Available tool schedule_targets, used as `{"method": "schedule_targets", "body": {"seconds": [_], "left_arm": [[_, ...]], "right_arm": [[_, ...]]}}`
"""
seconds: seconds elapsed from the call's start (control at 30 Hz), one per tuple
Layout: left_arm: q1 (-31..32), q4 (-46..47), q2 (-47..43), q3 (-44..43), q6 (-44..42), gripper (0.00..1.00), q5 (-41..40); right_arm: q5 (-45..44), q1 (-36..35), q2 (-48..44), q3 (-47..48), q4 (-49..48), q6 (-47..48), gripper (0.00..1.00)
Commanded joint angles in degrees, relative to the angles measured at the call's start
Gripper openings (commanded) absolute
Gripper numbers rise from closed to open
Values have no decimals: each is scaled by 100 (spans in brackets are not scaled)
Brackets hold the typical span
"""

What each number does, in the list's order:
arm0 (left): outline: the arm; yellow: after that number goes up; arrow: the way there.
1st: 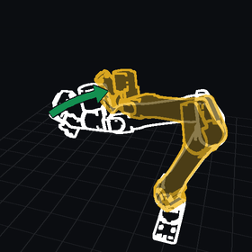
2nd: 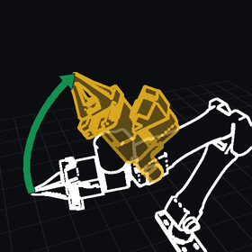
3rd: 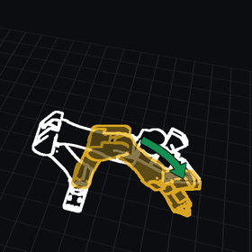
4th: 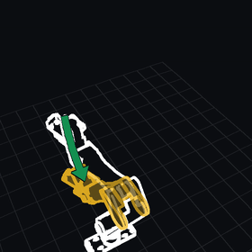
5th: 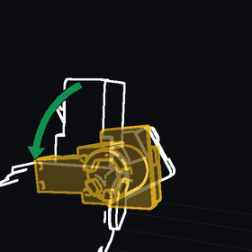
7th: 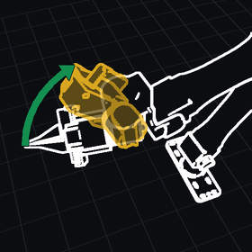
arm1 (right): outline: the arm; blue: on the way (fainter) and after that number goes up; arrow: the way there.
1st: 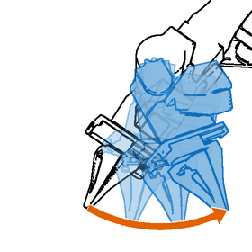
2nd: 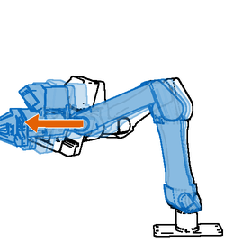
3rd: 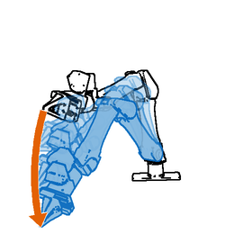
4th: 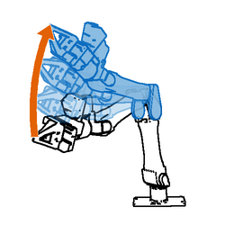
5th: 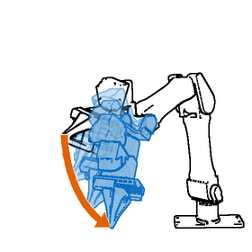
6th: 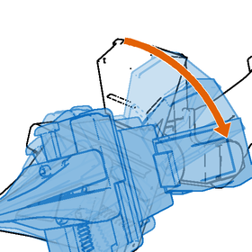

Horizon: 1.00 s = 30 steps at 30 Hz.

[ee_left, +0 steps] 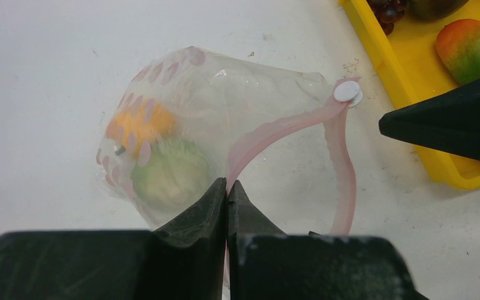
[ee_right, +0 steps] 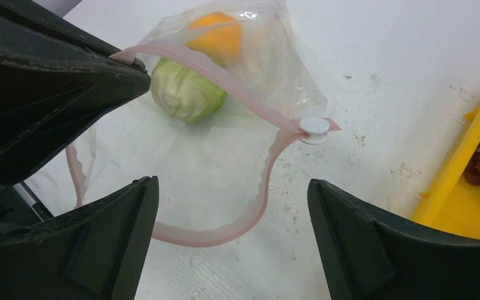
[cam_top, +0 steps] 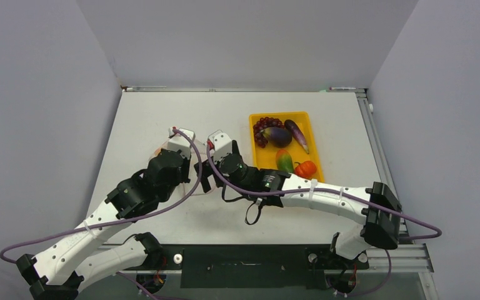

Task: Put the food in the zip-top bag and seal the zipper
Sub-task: Place the fake vegetable in the zipper food storage bag, then pick up the fake fruit from the bin.

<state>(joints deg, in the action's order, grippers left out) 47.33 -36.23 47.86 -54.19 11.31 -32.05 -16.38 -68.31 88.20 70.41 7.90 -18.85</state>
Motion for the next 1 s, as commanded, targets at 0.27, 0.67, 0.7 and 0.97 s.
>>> {"method": "schedule_targets", "body": {"seconds": [0.27,0.67,0.7,0.97], "left_arm": [[37,304,30,-47,-24,0,79],[42,301,48,-43,-24,0,95],[42,304,48,-45,-28,0,96],[52,305,74,-43,-28,0,117]], "right_arm": [[-964,-5,-923,-430,-195,-339,90],[-1581,339,-1654,-808,425,-474,91],[-1605,389,-1703,-847,502,-476,91],[-1658,1084,-2107,-1185,1112,-735,93]]}}
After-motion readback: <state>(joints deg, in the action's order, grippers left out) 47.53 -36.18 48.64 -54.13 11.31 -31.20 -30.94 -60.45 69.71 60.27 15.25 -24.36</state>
